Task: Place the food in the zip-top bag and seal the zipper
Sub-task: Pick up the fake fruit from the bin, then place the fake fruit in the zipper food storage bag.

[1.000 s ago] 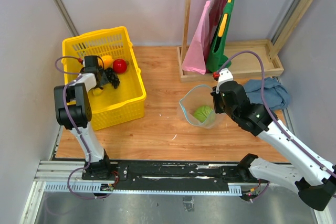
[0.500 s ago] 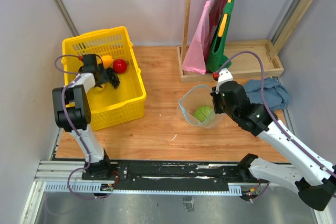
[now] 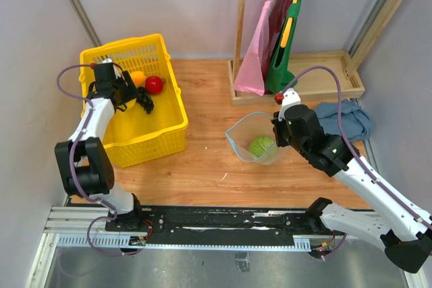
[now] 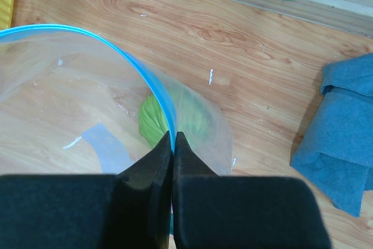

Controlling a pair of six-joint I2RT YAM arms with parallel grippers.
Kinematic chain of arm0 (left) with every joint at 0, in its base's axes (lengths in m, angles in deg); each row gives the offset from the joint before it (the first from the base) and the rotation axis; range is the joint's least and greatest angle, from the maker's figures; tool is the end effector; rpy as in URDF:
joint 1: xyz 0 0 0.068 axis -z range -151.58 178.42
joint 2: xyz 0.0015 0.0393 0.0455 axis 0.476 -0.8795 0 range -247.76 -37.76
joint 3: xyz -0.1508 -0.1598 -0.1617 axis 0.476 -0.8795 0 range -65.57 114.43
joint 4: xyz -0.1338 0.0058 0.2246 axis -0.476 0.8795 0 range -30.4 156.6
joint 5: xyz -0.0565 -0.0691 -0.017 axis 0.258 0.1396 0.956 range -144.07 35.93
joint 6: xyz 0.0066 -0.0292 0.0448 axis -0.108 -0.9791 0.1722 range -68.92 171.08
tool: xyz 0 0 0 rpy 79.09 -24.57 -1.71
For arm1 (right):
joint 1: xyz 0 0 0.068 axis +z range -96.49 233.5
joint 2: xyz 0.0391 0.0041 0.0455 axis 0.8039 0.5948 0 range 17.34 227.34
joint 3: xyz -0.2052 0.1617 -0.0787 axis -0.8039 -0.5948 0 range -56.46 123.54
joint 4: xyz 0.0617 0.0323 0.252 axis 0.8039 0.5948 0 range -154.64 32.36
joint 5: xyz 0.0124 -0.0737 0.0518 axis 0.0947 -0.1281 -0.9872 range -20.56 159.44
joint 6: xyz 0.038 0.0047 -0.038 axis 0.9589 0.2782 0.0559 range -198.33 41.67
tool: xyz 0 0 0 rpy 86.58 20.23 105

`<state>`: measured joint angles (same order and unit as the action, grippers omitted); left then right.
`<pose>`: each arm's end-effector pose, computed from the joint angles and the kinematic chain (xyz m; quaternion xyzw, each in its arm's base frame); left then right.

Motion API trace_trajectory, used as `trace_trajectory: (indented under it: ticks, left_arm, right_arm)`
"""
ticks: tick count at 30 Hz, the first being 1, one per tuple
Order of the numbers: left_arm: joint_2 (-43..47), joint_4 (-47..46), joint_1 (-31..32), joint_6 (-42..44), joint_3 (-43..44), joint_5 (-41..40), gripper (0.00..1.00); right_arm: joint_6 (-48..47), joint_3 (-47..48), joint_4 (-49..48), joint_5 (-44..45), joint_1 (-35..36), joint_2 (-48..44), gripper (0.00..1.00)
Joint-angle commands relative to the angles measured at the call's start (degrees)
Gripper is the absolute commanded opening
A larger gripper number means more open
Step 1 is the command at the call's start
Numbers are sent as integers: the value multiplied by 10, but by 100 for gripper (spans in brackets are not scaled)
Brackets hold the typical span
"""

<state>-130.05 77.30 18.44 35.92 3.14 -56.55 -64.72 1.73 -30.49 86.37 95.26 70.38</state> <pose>0.3557 0.0642 0.2621 -0.2069 0.8870 0.0011 0.4129 0.1519 0.1217 0.3538 -0.1348 0.8448 0.1210 0.5035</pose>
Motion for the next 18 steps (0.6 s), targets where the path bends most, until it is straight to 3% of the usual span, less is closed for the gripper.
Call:
trace_trajectory:
  ticks: [1,9,18]
  left_arm:
    - [85,23,6,-11,-11,52,11]
    - [201,64,57,-8,3,103,7]
    - [284,52,158,8,5,202,5]
  right_arm:
    - [2,-5,-4,-9,-2,-7,0]
    - [4,-2,-4,-12,-2,-7,1]
    - [5,1,-7,-16,-2,-2,1]
